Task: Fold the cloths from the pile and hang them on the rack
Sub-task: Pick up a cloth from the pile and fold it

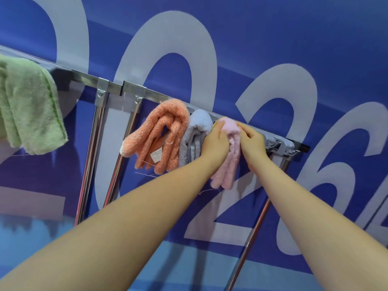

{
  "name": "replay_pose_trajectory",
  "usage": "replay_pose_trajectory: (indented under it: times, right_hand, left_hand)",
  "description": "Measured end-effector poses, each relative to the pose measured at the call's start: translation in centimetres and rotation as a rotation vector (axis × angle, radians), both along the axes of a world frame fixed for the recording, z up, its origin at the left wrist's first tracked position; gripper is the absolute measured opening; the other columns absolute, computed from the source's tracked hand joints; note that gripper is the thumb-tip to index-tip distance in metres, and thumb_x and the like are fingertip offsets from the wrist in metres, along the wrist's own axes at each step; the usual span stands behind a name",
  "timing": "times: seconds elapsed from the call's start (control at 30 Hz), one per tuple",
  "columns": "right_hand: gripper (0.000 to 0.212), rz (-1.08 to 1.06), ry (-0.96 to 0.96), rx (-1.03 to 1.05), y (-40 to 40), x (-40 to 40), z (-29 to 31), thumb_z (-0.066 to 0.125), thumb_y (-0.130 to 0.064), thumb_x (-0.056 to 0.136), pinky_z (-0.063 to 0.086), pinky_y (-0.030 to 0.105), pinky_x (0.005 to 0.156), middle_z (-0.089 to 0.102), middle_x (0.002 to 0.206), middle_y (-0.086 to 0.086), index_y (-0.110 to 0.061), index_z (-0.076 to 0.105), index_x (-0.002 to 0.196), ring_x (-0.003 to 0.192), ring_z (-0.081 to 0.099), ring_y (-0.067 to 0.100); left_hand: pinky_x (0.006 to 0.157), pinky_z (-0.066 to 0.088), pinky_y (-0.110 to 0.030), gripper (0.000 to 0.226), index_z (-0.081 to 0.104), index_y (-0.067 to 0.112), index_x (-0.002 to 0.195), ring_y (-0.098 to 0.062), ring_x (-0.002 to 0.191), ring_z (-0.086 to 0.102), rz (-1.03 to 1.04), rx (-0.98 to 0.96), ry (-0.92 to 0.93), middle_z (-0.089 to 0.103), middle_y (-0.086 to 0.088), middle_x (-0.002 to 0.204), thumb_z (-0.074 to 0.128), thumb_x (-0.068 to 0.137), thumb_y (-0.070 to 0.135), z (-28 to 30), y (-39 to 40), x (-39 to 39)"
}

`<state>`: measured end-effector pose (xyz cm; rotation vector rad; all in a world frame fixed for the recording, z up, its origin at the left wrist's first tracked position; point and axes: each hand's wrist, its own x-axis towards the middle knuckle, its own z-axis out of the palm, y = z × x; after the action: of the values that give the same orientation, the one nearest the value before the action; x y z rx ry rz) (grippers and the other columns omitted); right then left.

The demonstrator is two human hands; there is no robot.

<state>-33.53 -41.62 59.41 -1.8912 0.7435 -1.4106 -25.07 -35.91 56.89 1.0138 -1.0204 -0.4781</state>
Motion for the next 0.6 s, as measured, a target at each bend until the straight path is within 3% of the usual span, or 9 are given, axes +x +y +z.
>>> replay_pose_trajectory:
  times: [0.13, 0.3, 0.43, 0.53, 0.6]
  right_hand:
    - [0.022, -0.007, -0.014, 0.005, 0.6, 0.7, -0.1, 0.050, -0.025, 0.099, 0.053, 0.018, 0.071, 0.070, 0.087, -0.012, -0.031, 0.069, 0.092, 0.081, 0.067, 0.004]
    - [0.027, 0.008, -0.001, 0.059, 1.1, 0.7, -1.4, 0.046, -0.032, 0.100, 0.050, 0.017, 0.071, 0.068, 0.094, -0.012, -0.027, 0.066, 0.118, 0.086, 0.064, 0.002]
    - [0.029, 0.003, 0.104, 0.091, 1.8, -0.1, -1.4, 0.045, -0.039, 0.099, 0.046, 0.015, 0.070, 0.066, 0.100, -0.015, -0.032, 0.061, 0.123, 0.091, 0.061, -0.001]
    - [0.032, -0.050, 0.111, 0.106, 2.2, -0.9, -1.8, 0.044, -0.040, 0.100, 0.050, 0.022, 0.080, 0.068, 0.110, -0.007, -0.029, 0.062, 0.124, 0.098, 0.063, 0.006]
    - [0.032, -0.086, 0.120, 0.084, 2.7, -1.3, -2.3, 0.042, -0.038, 0.100, 0.050, 0.026, 0.087, 0.068, 0.111, -0.008, -0.029, 0.063, 0.122, 0.101, 0.063, 0.007]
  left_hand:
    - [0.101, 0.043, -0.030, 0.042, 0.047, 0.024, 0.141, -0.021, 0.116, 0.056, 0.013, 0.038, -0.097, 0.058, -0.005, 0.131, 0.031, 0.102, 0.020, -0.3, -0.1, 0.4]
    - [0.105, 0.044, -0.037, 0.041, 0.050, 0.025, 0.139, -0.022, 0.117, 0.057, -0.037, 0.069, -0.079, 0.060, -0.007, 0.131, 0.033, 0.102, 0.025, -0.7, 0.3, 0.5]
    - [0.108, 0.041, -0.040, 0.042, 0.051, 0.025, 0.138, -0.022, 0.121, 0.055, -0.068, 0.126, -0.025, 0.058, -0.005, 0.135, 0.035, 0.099, 0.026, -0.9, 0.9, 0.6]
    - [0.101, 0.047, -0.043, 0.040, 0.062, 0.014, 0.124, -0.029, 0.113, 0.060, -0.077, 0.199, 0.015, 0.065, -0.010, 0.123, 0.036, 0.097, 0.029, -1.1, 2.5, 0.6]
    - [0.087, 0.054, -0.036, 0.040, 0.060, 0.006, 0.124, -0.033, 0.114, 0.060, -0.118, 0.221, 0.036, 0.063, -0.014, 0.123, 0.039, 0.099, 0.028, -1.4, 3.8, 0.9]
